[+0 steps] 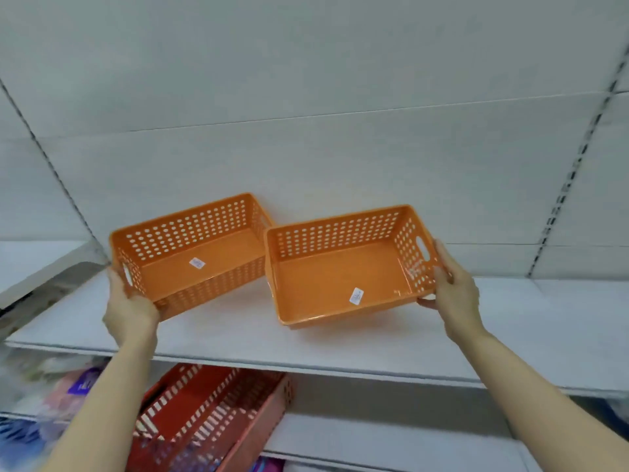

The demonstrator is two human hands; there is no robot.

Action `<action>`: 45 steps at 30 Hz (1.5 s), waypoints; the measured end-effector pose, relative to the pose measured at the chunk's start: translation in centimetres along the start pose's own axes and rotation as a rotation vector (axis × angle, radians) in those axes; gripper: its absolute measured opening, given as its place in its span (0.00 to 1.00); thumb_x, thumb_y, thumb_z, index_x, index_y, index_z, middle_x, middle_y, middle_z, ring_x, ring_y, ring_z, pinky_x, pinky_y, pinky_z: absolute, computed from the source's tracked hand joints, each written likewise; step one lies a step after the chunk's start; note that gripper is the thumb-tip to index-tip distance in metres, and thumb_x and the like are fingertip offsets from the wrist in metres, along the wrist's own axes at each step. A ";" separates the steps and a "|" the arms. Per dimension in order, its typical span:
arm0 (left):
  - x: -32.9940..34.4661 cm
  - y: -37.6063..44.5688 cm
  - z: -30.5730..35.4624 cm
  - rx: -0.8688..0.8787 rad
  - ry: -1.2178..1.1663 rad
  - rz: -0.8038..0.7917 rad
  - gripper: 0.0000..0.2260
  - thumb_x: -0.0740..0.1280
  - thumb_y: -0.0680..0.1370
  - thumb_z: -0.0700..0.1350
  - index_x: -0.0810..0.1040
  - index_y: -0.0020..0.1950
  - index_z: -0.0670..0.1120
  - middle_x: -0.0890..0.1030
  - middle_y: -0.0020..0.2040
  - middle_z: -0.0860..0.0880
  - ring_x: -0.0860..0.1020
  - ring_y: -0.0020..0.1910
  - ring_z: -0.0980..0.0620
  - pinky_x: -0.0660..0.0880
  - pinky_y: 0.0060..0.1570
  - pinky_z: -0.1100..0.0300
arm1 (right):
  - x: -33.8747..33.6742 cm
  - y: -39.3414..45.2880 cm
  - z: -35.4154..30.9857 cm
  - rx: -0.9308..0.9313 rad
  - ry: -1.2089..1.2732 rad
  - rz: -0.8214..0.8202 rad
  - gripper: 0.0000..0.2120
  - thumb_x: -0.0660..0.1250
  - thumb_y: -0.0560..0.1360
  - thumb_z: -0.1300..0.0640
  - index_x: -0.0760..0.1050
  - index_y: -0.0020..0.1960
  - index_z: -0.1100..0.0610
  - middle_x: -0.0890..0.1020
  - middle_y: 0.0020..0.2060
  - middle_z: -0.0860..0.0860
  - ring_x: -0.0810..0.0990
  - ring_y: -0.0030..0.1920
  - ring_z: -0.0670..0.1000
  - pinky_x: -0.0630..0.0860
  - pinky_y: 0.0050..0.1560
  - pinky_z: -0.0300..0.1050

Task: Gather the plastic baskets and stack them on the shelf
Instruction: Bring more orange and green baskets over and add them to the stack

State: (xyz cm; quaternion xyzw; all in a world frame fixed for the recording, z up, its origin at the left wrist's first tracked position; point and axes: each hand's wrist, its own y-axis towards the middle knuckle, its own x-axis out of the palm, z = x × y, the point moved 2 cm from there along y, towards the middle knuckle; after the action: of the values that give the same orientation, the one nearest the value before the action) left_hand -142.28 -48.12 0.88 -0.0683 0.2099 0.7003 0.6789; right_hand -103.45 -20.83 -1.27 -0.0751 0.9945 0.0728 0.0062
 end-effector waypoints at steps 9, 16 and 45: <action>6.8 -19.6 7.2 0.076 -0.194 -0.333 0.27 0.52 0.84 0.44 0.58 0.76 0.71 0.78 0.66 0.43 0.79 0.60 0.36 0.78 0.58 0.39 | -23.5 -6.1 -0.6 -0.064 -0.048 0.390 0.20 0.56 0.83 0.56 0.70 0.68 0.36 0.78 0.63 0.45 0.81 0.54 0.49 0.82 0.51 0.55; 11.9 -37.0 13.9 0.132 -0.143 -0.507 0.24 0.51 0.85 0.43 0.60 0.81 0.59 0.77 0.69 0.35 0.73 0.66 0.31 0.69 0.68 0.42 | -41.4 -12.5 -1.2 -0.154 -0.238 0.584 0.23 0.59 0.81 0.64 0.71 0.69 0.43 0.74 0.65 0.41 0.73 0.66 0.43 0.68 0.66 0.35; 22.6 -86.8 45.3 0.589 -0.414 -0.720 0.28 0.54 0.84 0.36 0.57 0.83 0.53 0.83 0.58 0.36 0.79 0.56 0.34 0.73 0.59 0.45 | -85.0 -16.2 -7.0 -0.298 -0.331 1.116 0.23 0.58 0.82 0.62 0.69 0.70 0.39 0.83 0.54 0.50 0.80 0.48 0.59 0.72 0.43 0.34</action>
State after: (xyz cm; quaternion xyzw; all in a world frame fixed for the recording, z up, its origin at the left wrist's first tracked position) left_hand -50.20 -10.62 15.68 0.1983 0.2229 0.3320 0.8949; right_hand -17.03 -25.07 5.27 0.4707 0.8486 0.2143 0.1114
